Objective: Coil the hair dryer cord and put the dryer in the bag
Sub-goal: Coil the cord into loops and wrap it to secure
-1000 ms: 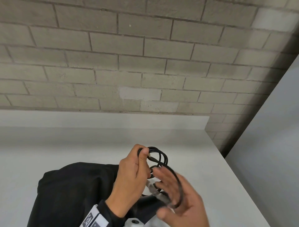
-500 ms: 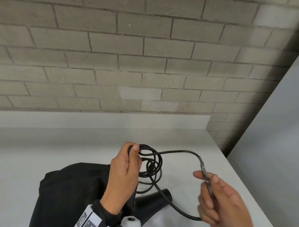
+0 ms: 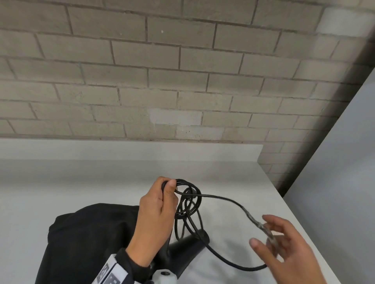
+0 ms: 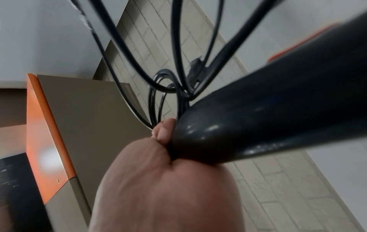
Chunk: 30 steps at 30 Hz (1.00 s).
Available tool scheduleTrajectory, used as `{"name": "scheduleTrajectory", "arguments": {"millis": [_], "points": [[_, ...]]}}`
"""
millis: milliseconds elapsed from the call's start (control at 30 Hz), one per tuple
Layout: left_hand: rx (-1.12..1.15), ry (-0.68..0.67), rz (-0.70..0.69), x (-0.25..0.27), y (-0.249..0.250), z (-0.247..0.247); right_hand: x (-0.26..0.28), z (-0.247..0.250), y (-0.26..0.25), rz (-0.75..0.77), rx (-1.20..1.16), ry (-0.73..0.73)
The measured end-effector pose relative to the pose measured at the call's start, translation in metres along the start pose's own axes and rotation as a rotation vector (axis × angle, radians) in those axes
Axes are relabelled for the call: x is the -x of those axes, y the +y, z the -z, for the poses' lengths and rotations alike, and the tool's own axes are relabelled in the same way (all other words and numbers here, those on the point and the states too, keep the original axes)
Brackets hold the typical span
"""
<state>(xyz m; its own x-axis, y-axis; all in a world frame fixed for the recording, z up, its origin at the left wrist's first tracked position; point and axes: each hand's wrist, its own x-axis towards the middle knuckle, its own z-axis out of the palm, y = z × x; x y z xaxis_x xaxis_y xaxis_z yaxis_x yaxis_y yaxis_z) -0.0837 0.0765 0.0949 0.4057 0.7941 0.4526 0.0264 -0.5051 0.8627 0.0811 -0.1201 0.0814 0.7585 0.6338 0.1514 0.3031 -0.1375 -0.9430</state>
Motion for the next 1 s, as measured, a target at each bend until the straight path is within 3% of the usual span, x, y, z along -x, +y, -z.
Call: {"name": "scheduleTrajectory", "arguments": {"millis": [133, 200, 267, 367, 433, 600, 800, 1000], "points": [[-0.019, 0.013, -0.003, 0.0, 0.001, -0.003, 0.01, -0.044, 0.004, 0.332, 0.237, 0.381], [-0.021, 0.013, 0.0, 0.001, 0.001, -0.005, 0.021, -0.069, -0.011, 0.512, 0.169, 0.419], [-0.016, 0.008, 0.003, 0.001, 0.0, -0.004, 0.03, -0.09, -0.021, 0.548, 0.111, 0.277], [-0.013, -0.012, 0.002, 0.001, 0.001, -0.003, 0.028, -0.116, -0.012, 0.242, 0.125, -0.115], [-0.014, -0.015, -0.001, 0.003, 0.004, -0.003, 0.021, -0.129, -0.004, 0.095, 0.067, -0.255], [-0.024, -0.017, -0.006, 0.004, 0.002, -0.004, 0.015, -0.138, -0.004, 0.023, -0.071, -0.326], [-0.027, -0.01, -0.001, 0.004, -0.001, -0.002, 0.022, -0.112, -0.024, 0.218, -0.213, -0.352], [0.028, 0.062, 0.051, -0.004, -0.01, 0.006, 0.021, -0.04, -0.051, 0.365, -0.406, -0.301]]}}
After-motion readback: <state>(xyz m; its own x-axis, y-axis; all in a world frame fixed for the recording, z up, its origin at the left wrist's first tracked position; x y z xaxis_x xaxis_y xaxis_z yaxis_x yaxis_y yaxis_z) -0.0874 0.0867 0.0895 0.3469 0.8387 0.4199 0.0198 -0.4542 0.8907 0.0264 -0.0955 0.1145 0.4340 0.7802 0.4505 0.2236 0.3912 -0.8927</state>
